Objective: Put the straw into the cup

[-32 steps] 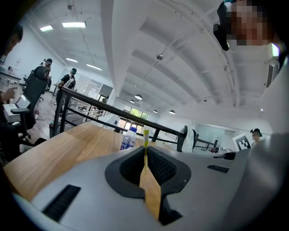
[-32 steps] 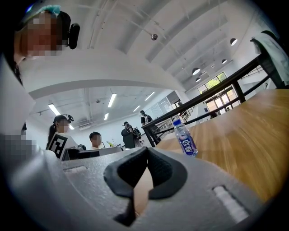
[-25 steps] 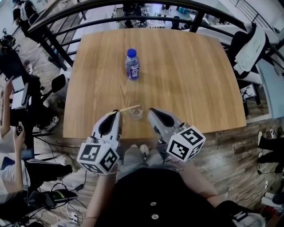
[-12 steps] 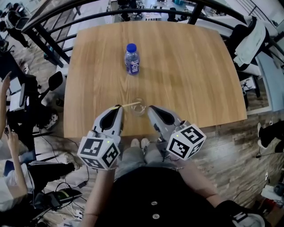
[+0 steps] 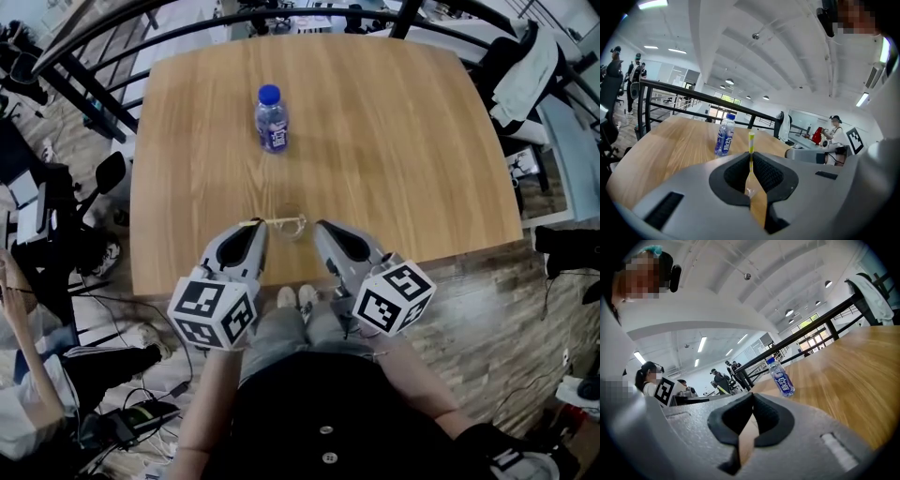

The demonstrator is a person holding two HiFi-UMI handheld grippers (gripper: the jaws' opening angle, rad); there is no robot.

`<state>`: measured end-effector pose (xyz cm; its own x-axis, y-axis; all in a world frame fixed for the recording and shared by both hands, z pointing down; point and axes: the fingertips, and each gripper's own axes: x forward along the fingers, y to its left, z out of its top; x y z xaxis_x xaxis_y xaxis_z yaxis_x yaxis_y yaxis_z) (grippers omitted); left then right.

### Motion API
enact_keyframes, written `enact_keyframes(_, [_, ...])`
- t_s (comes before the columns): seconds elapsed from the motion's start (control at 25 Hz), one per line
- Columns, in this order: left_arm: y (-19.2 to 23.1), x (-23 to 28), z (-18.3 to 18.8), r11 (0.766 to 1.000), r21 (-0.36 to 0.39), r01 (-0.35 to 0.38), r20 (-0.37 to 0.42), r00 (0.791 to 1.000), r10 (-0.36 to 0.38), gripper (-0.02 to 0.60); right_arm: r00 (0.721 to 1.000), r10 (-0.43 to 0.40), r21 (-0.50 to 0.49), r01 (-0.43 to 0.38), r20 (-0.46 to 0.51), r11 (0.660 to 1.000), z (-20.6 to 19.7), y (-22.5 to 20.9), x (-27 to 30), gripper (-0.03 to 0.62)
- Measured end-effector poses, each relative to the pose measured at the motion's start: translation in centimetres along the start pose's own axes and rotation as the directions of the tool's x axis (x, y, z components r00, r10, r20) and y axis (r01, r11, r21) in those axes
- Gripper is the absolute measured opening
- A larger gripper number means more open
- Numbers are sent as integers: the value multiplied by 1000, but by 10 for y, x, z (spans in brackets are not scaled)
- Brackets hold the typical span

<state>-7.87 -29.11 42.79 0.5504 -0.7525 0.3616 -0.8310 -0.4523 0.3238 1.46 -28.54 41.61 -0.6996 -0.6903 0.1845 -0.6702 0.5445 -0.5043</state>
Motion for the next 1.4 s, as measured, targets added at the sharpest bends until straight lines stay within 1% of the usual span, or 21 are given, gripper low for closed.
enact_keyframes(0.2, [6, 11, -6, 1000, -1, 18, -39, 999, -18, 35, 1000, -20, 15, 20, -10, 1000, -5, -7, 5, -2])
enact_keyframes(0.4, [8, 20, -13, 1000, -1, 18, -65, 998, -18, 35, 999, -26, 25, 27, -23, 999, -10, -12, 8, -2])
enact_keyframes(0.68, [10, 29, -19, 1000, -9, 21, -84, 996, -21, 35, 999, -28, 32, 29, -37, 999, -13, -17, 11, -2])
enact_keyframes(1.08, [12, 35, -28, 1000, -20, 15, -90, 996, -17, 35, 999, -13, 38, 15, -50, 999, -17, -17, 13, -2])
enact_keyframes(1.28, [12, 33, -29, 1000, -17, 8, -80, 997, -9, 37, 999, -10, 31, 12, -49, 999, -19, -14, 11, -2])
enact_keyframes(1.32, [13, 31, -28, 1000, -17, 4, -74, 997, -5, 39, 999, -11, 28, 12, -46, 1000, -18, -14, 11, -2])
enact_keyframes(1.4, [12, 29, -27, 1000, -16, -3, -62, 998, 2, 65, 999, -12, 20, 13, -40, 1000, -16, -12, 10, -2])
